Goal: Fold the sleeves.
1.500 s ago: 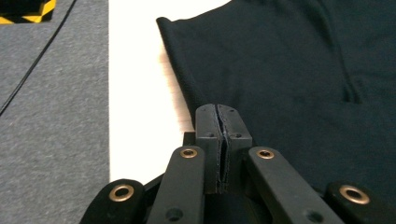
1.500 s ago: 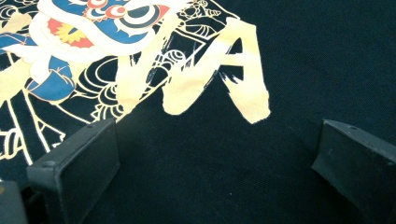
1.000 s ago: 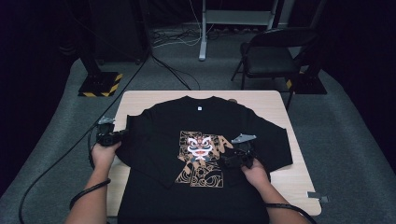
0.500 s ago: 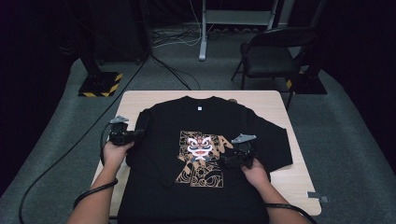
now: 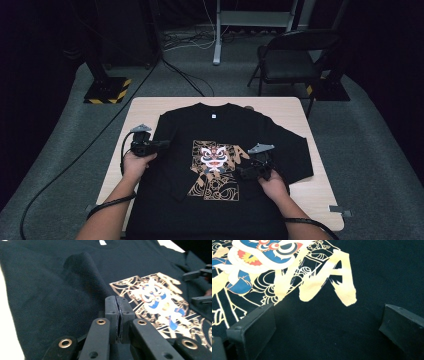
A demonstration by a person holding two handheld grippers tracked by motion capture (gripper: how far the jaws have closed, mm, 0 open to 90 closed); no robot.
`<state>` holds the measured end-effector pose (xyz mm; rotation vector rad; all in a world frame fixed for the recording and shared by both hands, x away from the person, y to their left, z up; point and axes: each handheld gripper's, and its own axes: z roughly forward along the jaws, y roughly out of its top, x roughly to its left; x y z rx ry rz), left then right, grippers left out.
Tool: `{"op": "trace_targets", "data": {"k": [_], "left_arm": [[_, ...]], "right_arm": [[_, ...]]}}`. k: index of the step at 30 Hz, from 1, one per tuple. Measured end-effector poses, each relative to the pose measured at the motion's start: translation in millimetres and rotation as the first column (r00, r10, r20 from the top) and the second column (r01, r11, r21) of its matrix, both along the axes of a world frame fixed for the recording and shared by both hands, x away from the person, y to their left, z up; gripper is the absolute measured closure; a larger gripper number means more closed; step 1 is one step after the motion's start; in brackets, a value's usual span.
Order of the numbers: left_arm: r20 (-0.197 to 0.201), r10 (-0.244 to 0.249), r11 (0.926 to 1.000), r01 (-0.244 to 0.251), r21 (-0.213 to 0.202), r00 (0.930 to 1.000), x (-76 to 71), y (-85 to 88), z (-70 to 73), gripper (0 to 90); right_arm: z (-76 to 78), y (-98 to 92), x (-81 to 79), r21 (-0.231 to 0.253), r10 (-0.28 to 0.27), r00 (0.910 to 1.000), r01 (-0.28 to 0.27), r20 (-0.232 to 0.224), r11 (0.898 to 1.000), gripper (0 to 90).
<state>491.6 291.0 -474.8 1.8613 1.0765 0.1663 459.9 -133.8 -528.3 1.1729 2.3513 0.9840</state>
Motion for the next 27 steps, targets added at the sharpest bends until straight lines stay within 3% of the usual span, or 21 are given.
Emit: {"op": "trace_targets", "data": {"k": [9, 27], "left_arm": [[0.005, -0.044, 0.9985, 0.044, -0.034, 0.9990, -1.1, -14.4, 4.2, 88.2], [-0.002, -0.104, 0.9942, 0.104, 0.029, 0.9946, 0.4, -46.5, -0.7, 88.1]], "right_arm": [[0.0, 0.0, 0.0, 0.000, 0.000, 1.0000, 0.000, 0.000, 1.000, 0.0], [0.0, 0.0, 0.0, 0.000, 0.000, 1.0000, 0.000, 0.000, 1.000, 0.0]]}}
